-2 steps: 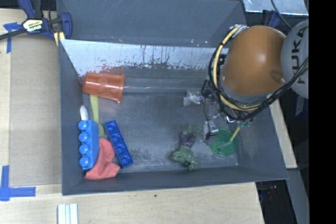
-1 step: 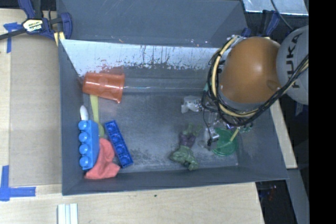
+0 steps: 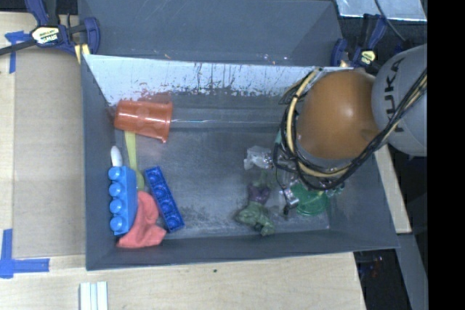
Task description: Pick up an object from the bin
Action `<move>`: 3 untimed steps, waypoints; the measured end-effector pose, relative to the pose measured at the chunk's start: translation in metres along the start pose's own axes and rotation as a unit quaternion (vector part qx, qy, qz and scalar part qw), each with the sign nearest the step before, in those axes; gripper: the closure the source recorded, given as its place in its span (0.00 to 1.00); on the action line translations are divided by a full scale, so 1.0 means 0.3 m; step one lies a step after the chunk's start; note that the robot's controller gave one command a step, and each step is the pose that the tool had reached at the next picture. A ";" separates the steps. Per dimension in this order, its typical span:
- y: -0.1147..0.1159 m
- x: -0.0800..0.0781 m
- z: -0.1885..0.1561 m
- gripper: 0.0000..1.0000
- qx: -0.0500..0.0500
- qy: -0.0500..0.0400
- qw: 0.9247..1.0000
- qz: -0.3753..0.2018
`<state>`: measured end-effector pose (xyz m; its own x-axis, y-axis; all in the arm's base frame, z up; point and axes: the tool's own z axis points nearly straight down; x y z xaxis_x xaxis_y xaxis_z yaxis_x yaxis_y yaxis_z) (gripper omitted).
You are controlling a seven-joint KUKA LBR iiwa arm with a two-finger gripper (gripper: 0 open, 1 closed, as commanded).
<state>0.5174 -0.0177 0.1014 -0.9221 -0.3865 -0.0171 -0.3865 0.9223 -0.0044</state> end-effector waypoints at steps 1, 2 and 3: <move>0.000 0.030 0.041 0.00 0.000 0.001 0.999 0.037; -0.007 -0.006 0.096 0.00 0.000 -0.002 0.997 -0.079; 0.006 0.027 0.087 1.00 0.009 -0.012 0.943 -0.333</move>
Offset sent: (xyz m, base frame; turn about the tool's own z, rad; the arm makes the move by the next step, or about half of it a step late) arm 0.0038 -0.0003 -0.0314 -0.1571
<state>0.5098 -0.0192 0.0753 -0.4741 -0.8801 -0.0276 -0.8792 0.4748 -0.0386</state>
